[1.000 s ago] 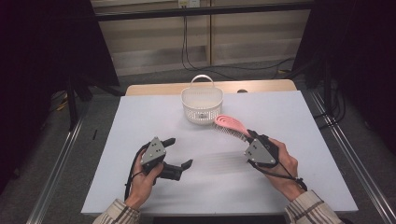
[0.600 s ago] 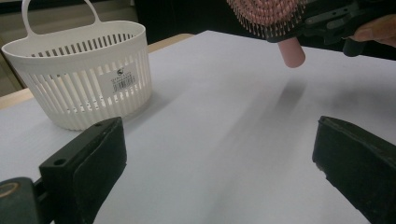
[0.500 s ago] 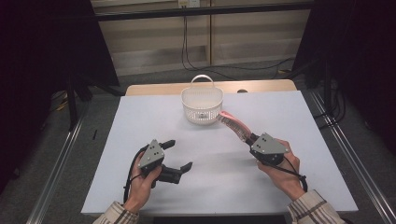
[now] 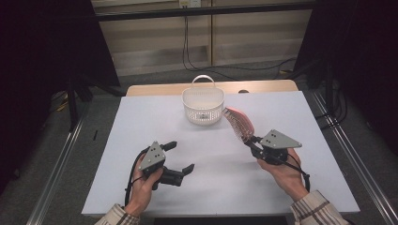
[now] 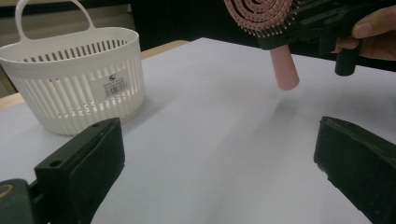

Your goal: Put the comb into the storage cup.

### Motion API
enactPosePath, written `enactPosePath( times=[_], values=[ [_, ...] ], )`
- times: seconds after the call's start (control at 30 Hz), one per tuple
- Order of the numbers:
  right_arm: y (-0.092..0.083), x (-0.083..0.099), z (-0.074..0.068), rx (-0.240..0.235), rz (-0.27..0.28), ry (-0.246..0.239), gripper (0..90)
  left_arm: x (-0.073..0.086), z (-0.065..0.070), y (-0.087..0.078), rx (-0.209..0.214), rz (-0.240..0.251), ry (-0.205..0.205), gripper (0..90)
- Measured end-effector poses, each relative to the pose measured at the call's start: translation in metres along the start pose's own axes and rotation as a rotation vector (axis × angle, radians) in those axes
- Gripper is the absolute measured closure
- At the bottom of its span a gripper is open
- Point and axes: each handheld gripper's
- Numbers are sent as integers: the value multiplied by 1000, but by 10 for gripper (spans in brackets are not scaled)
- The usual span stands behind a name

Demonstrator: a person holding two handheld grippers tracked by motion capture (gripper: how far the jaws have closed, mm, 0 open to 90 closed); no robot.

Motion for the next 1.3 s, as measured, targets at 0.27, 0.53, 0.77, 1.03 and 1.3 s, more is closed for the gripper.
enactPosePath(
  times=[0.27, 0.53, 0.77, 1.03, 1.3],
  values=[
    [1, 3, 4, -63, 27, 83, 811, -9, 1, 2, -26, 30, -18, 24],
    [1, 8, 4, -148, 40, 150, 811, -12, -3, 2, -106, 24, -25, 59],
    [3, 9, 2, -243, 58, 174, 811, -19, 0, 1, -26, 48, -66, 49],
    [6, 10, -2, -325, 82, 191, 812, -26, 5, 0, 18, 105, -34, 26],
    [9, 11, -8, -380, 86, 182, 812, -37, 5, 6, 69, 144, -9, 17]
  ],
)
Point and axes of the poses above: each handheld gripper's, and its own axes: y roughly forward along the jaws, x roughly out of its underside, z roughly to its right, and after that the axes turned 4 degrees about y, right-handed
